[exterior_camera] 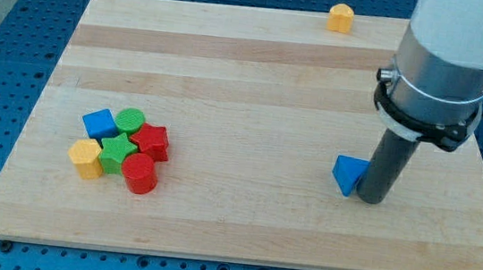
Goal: Push the blue triangle diagonally bottom right to the red circle
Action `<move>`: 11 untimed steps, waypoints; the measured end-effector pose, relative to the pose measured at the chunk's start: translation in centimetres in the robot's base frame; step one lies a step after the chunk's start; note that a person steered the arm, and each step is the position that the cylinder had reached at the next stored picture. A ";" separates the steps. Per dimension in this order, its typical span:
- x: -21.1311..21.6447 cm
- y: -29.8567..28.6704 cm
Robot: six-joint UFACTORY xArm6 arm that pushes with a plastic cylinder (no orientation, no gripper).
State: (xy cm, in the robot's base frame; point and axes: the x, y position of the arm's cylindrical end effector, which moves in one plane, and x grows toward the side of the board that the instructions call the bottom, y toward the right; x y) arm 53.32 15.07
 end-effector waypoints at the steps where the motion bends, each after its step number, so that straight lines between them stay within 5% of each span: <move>1: -1.3 2.7; 3: -3.8 -3.4; 5: 1.6 -6.0; 11: -1.7 -17.2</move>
State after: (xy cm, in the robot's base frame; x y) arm 51.58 -2.16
